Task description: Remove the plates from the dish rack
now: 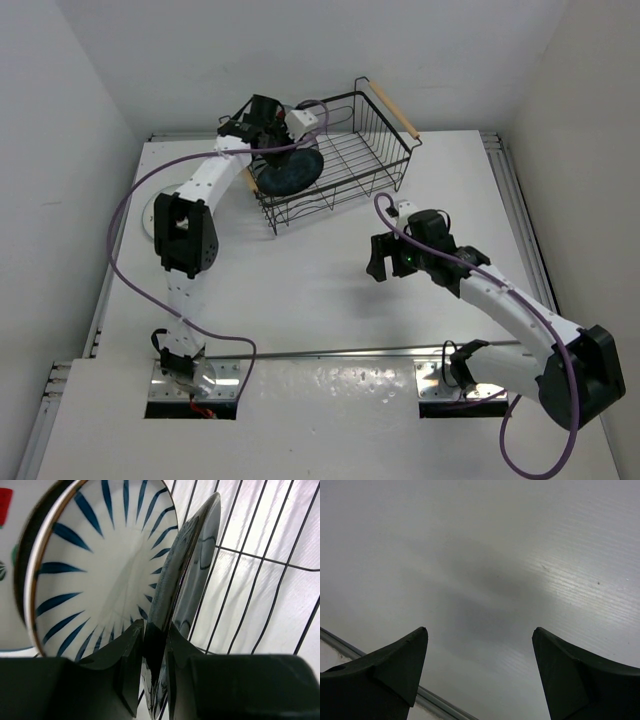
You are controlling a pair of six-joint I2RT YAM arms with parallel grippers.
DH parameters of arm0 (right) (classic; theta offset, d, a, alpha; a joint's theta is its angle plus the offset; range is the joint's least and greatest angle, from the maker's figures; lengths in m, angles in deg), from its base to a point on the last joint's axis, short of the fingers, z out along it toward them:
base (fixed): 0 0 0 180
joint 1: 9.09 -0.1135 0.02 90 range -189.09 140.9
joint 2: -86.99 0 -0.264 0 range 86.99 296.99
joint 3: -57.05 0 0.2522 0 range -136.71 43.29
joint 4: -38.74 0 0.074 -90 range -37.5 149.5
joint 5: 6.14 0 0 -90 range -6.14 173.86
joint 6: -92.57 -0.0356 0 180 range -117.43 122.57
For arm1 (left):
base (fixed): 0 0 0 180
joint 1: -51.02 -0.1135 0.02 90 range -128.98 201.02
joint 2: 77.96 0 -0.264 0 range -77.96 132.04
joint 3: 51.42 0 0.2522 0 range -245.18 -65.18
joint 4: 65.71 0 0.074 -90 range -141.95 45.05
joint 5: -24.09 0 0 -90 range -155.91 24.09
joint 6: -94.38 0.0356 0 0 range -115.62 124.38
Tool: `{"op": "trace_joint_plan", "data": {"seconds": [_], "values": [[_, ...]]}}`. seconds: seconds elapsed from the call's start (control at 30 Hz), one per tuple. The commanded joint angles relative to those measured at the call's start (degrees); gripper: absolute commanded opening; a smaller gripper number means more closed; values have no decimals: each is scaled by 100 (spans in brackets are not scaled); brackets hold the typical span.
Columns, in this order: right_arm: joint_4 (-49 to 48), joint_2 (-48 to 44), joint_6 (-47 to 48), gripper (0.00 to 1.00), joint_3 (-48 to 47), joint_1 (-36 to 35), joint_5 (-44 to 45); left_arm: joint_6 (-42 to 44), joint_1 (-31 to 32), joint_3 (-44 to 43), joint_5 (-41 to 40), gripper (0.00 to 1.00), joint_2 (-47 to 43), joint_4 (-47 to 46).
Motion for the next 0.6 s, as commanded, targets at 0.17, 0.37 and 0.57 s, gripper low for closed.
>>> {"op": "trace_joint_plan", "data": {"seconds": [0.17, 0.37, 0.57], "values": [[-37, -88, 59, 84, -279, -51, -25, -108, 30, -38, -112, 0, -1051, -751], [-20, -237, 24, 84, -200, -60, 19, -345, 21, -108, -59, 0, -1297, -936], [-46, -387, -20, 84, -103, -51, 46, -748, -40, -108, -7, 0, -1561, -989]]}}
